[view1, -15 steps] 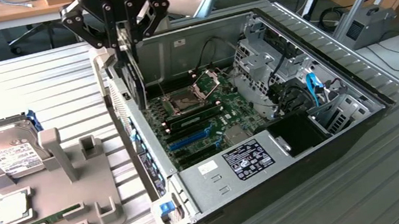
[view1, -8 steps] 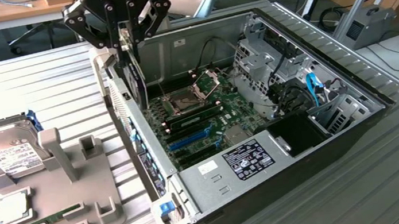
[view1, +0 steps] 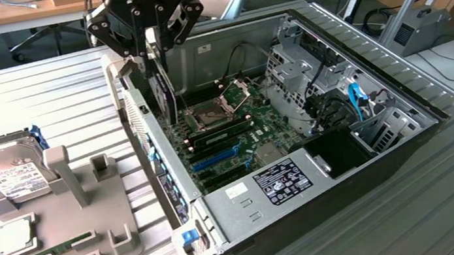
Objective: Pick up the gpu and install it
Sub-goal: 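Pick up the gpu and move the gpu toward the slot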
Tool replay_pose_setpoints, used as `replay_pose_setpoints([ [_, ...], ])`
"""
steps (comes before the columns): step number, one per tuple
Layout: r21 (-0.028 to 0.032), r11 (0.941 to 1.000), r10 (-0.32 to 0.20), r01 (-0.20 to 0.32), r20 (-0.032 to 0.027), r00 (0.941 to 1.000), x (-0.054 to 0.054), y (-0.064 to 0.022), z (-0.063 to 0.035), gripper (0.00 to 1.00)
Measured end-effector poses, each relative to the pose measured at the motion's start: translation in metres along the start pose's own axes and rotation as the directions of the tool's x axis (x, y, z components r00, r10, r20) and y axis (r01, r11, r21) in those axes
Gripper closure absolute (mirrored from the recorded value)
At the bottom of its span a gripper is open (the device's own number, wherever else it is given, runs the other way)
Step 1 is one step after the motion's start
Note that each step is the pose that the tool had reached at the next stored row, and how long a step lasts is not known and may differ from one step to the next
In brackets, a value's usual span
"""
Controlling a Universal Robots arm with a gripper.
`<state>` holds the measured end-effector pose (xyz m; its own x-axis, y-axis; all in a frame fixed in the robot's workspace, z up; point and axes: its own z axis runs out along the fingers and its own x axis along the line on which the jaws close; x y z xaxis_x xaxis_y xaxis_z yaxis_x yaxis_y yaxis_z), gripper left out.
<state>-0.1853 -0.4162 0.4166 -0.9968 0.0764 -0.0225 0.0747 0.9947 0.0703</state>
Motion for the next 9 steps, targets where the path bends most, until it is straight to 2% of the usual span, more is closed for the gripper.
replay_pose_setpoints([
  [9,0.0,1.0,0.0,0.0,0.0,1.0,-0.0031,-0.0002,0.0057,0.74],
])
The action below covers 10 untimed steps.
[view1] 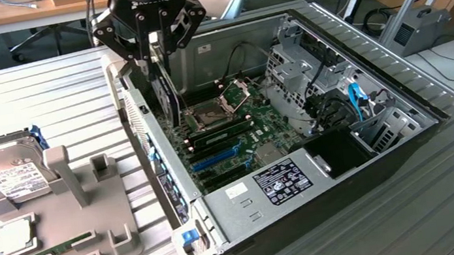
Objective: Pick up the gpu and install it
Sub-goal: 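Pick up the gpu and move the gpu toward the slot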
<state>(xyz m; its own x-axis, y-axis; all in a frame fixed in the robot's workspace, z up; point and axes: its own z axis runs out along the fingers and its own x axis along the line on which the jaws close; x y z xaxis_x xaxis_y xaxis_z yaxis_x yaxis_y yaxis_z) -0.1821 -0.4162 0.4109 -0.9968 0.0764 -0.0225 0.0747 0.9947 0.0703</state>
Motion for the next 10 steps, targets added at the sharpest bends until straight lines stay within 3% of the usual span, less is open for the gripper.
replay_pose_setpoints([
  [10,0.0,1.0,0.0,0.0,0.0,1.0,-0.001,0.0,0.0016,0.74],
])
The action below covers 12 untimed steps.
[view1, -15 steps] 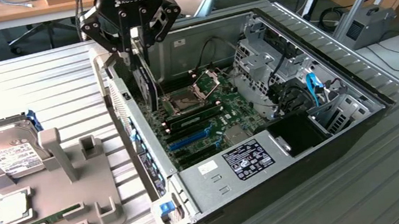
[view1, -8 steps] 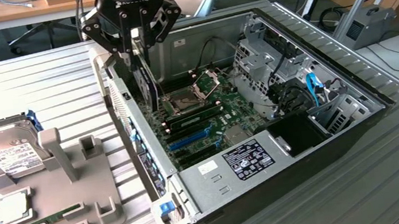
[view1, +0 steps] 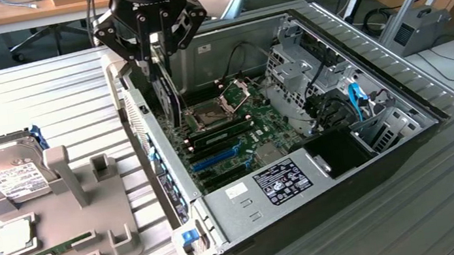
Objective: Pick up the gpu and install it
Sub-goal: 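Pick up the gpu and move the gpu toward the slot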
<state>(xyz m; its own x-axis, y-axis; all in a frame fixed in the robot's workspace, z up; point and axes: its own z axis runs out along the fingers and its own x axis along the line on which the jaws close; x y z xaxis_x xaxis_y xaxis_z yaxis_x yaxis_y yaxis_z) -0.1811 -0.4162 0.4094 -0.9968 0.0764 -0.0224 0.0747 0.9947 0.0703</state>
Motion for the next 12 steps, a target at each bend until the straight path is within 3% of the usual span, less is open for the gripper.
replay_pose_setpoints([
  [12,0.0001,1.0,0.0,0.0,0.0,1.0,-0.0024,-0.0001,0.0039,0.74],
])
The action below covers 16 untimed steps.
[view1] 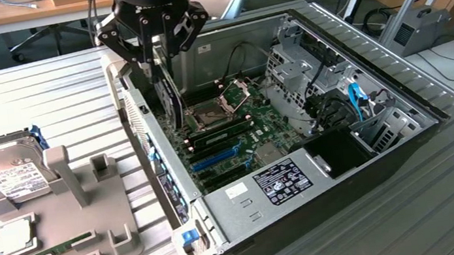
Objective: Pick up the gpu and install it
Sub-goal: 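Pick up the gpu and move the gpu toward the slot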
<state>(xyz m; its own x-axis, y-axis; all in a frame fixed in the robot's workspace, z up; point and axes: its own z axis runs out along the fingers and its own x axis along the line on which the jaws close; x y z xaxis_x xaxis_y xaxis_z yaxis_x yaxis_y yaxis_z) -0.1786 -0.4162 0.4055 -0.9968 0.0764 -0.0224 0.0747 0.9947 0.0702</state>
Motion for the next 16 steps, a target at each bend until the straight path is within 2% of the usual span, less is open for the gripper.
replay_pose_setpoints([
  [16,-0.0001,1.0,0.0,0.0,0.0,1.0,-0.0031,0.0,0.003,0.74],
])
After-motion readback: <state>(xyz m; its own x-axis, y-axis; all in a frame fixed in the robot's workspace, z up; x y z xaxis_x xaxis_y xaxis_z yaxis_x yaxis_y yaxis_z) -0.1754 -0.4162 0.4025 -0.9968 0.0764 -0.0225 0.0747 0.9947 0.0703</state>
